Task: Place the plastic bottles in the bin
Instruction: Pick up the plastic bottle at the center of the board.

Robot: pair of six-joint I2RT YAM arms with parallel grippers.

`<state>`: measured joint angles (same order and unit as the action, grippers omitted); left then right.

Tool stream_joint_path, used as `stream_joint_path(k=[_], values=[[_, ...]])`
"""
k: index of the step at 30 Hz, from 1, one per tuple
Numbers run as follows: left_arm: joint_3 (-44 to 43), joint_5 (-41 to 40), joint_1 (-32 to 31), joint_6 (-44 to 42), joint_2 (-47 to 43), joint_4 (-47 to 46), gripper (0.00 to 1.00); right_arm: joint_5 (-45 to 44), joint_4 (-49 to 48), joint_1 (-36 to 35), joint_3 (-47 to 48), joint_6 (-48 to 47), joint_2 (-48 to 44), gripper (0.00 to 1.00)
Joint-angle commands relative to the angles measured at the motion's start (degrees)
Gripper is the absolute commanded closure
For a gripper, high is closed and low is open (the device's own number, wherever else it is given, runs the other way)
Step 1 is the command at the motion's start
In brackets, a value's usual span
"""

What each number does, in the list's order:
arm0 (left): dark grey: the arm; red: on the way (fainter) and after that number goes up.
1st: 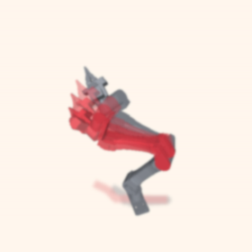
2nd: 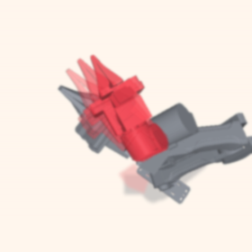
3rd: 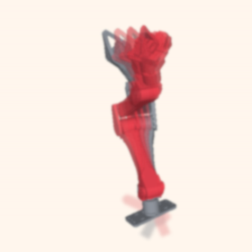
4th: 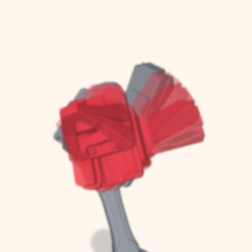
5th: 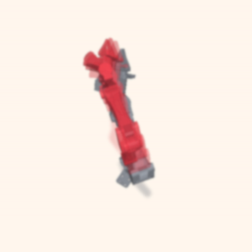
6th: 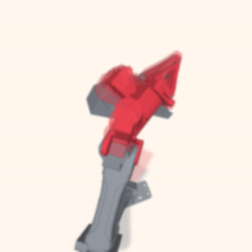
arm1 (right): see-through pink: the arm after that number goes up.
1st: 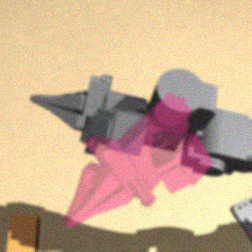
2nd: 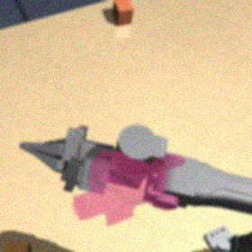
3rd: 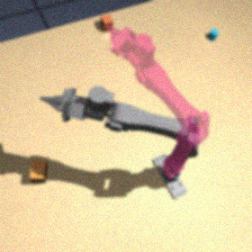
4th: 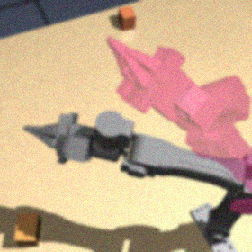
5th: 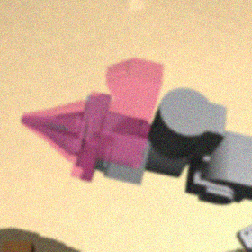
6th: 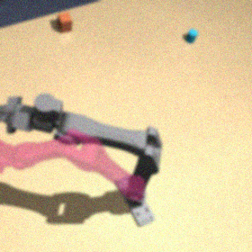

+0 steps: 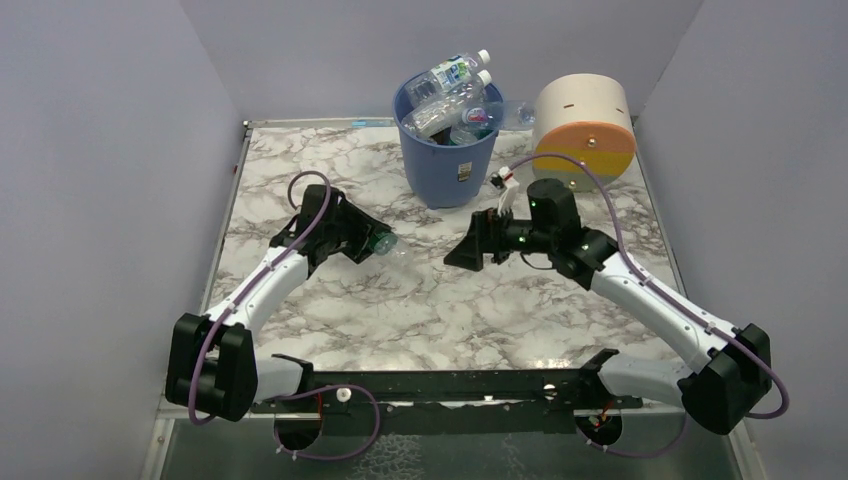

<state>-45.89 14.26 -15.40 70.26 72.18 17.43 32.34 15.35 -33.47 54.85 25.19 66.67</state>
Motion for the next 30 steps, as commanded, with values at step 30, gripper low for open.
stream_joint_path(k=[30], values=[[6.94, 12.03, -0.58, 23.08, -7.14, -1.5, 0.51, -24.6, -28.8, -18.54, -4.58, 6.07, 11.96, 0.03]])
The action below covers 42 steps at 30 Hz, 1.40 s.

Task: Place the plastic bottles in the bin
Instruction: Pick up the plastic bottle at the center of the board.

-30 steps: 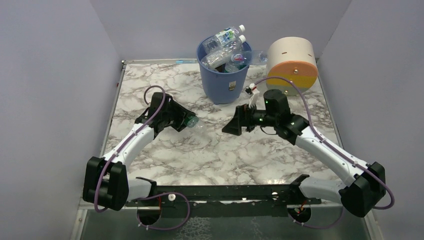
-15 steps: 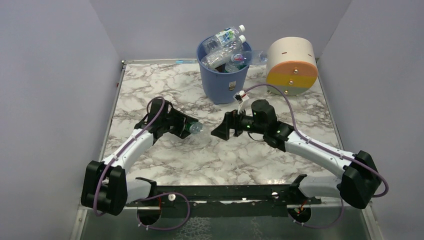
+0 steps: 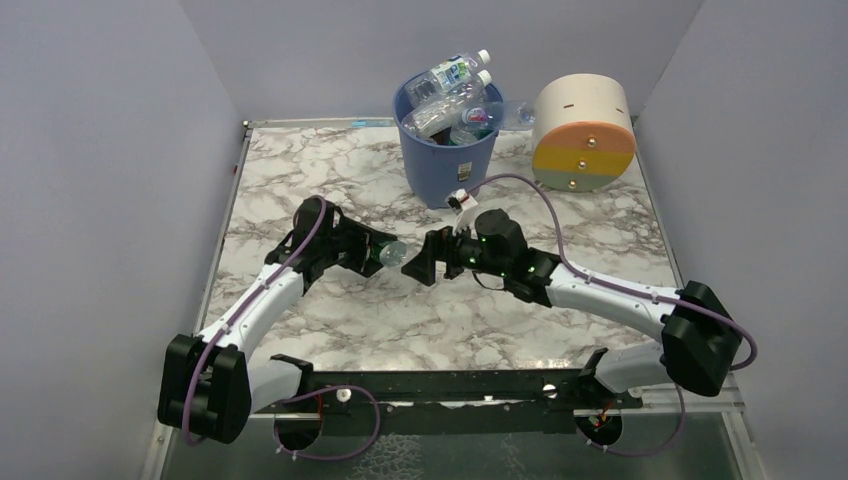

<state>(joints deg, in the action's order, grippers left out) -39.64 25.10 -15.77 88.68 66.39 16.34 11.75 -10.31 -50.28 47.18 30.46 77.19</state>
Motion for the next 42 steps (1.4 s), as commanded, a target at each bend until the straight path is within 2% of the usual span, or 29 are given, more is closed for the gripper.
stream_joint_path(k=[1, 10, 21, 30, 32, 35, 42], values=[[0.76, 1.2, -0.22, 4.65, -1.4, -0.43, 0.51, -4.23, -3.26, -2.09, 3.48, 0.83, 1.89, 0.03], [1.49, 1.0, -0.22, 4.92, -1.52, -0.98, 0.51, -6.38, -1.98, -4.78, 7.02, 0.57, 4.95, 0.03], [1.53, 1.26, -0.23, 4.92, -1.35, -1.86, 0.51, -9.4, 3.08, -6.52, 10.81, 0.48, 9.46, 0.12], [1.86, 1.13, -0.22, 5.09, -1.38, -2.31, 0.51, -10.62, 4.91, -7.09, 11.96, 0.49, 11.22, 0.14], [1.8, 1.11, -0.22, 5.05, -1.35, -2.43, 0.51, -11.03, 5.16, -7.1, 11.93, 0.65, 11.29, 0.18], [1.55, 1.05, -0.23, 4.65, -1.43, -2.42, 0.51, -11.51, 5.33, -7.07, 12.2, 0.57, 11.31, 0.3], [-1.26, 2.28, -0.23, 0.36, -0.24, -2.27, 0.35, -12.89, 5.82, -7.1, 12.98, 0.05, 10.78, 0.34]])
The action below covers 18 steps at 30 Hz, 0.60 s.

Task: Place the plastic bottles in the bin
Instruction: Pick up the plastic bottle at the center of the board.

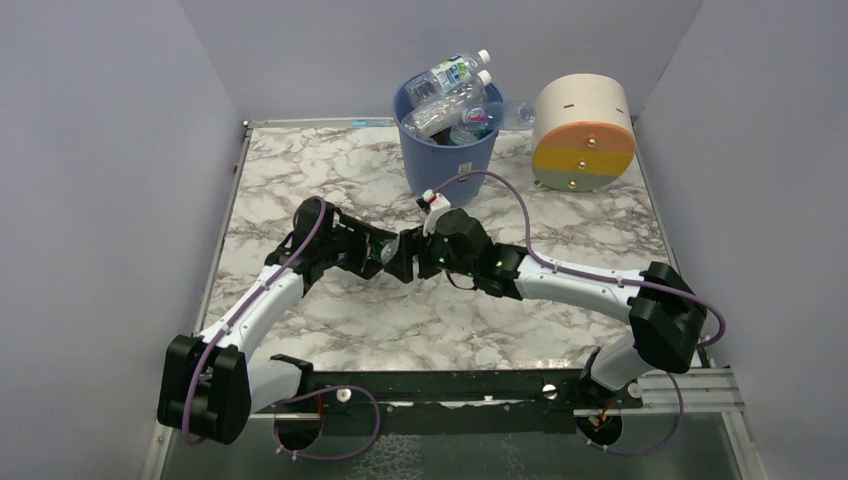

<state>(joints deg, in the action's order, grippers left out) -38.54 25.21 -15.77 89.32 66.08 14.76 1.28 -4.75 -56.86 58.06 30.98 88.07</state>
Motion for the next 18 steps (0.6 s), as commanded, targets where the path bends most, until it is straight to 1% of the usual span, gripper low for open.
stream_joint_path(k=[1, 2, 3, 4, 6, 10, 16, 18], values=[[-2.76, 2.14, -0.23, -1.02, 0.12, -0.62, 0.3, -2.59, 0.39, -0.53, 2.14, -0.56, -0.19, 0.34], [-3.03, 2.09, -0.23, -1.76, 0.18, -0.57, 0.26, -2.78, 0.59, -0.52, 2.21, -0.65, -0.26, 0.34], [-3.43, 1.93, -0.18, -2.61, 0.12, -0.63, 0.19, -3.11, 0.74, -0.51, 2.18, -0.66, -0.33, 0.34], [-3.79, 1.74, -0.22, -3.88, -0.01, -0.95, 0.16, -3.32, 0.95, -0.5, 2.17, -0.66, -0.5, 0.34], [-4.85, 1.54, -0.18, -6.64, -0.19, -1.83, 0.02, -3.56, 1.43, -0.48, 2.23, -0.64, -0.77, 0.35], [-5.93, 1.58, -0.2, -12.14, -1.2, -5.8, 0.01, -3.39, 3.61, -0.51, 3.29, -0.85, -1.53, 0.35], [-2.57, 3.03, -0.23, -19.44, -6.69, -19.0, 0.01, -3.11, 9.98, 0.04, 6.39, -1.93, -3.21, 0.35], [-2.41, 2.25, -0.23, -22.06, -8.85, -18.39, 0.01, -2.54, 11.34, 1.02, 6.92, -1.89, -4.27, 0.35]])
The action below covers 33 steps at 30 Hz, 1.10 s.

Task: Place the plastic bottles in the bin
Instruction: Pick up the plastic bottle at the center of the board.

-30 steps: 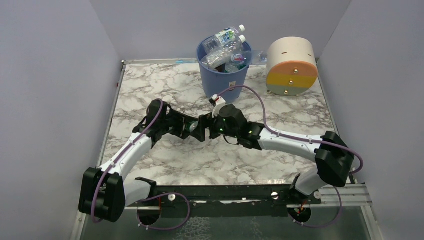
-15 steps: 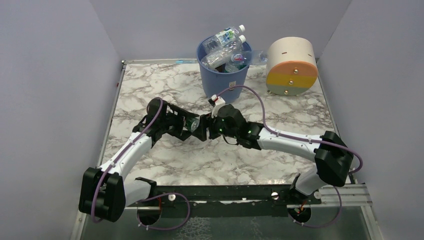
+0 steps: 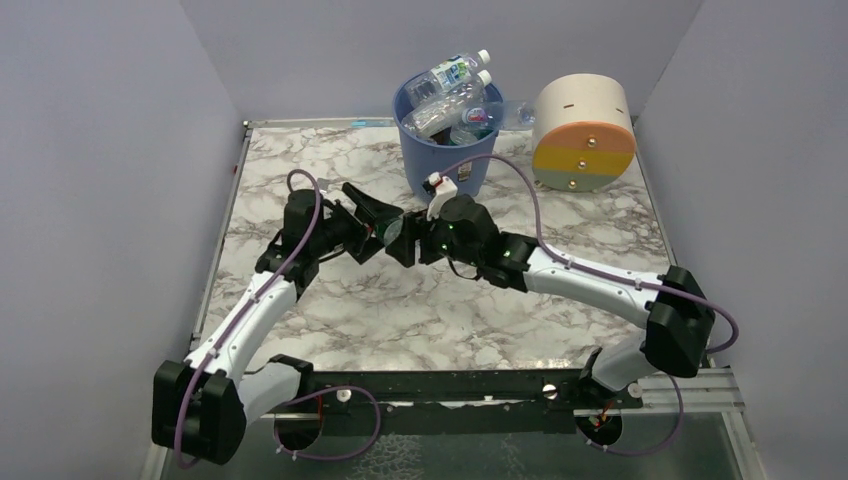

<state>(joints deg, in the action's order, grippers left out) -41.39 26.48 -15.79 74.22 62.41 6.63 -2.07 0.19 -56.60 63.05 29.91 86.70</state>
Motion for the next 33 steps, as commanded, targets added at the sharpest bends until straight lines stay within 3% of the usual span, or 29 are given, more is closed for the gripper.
stream_joint_path(k=[1, 7, 19, 33], values=[[-0.13, 0.42, -0.16, -8.81, -6.13, -8.91, 0.01, 1.22, 6.86, 1.3, 2.14, -0.82, -3.32, 0.35], [-2.08, -1.92, -0.19, -16.47, -9.28, -1.98, 0.01, 3.31, 11.74, 2.94, 4.93, -2.32, -4.63, 0.35], [-1.48, -2.17, -0.2, -24.42, -14.24, 0.8, 0.01, 6.6, 16.41, 5.14, 5.44, -3.47, -8.72, 0.35], [-6.28, -5.34, -0.29, -42.0, -17.0, 5.1, 0.01, 21.05, 40.48, 13.71, 17.57, -14.56, -6.18, 0.35]])
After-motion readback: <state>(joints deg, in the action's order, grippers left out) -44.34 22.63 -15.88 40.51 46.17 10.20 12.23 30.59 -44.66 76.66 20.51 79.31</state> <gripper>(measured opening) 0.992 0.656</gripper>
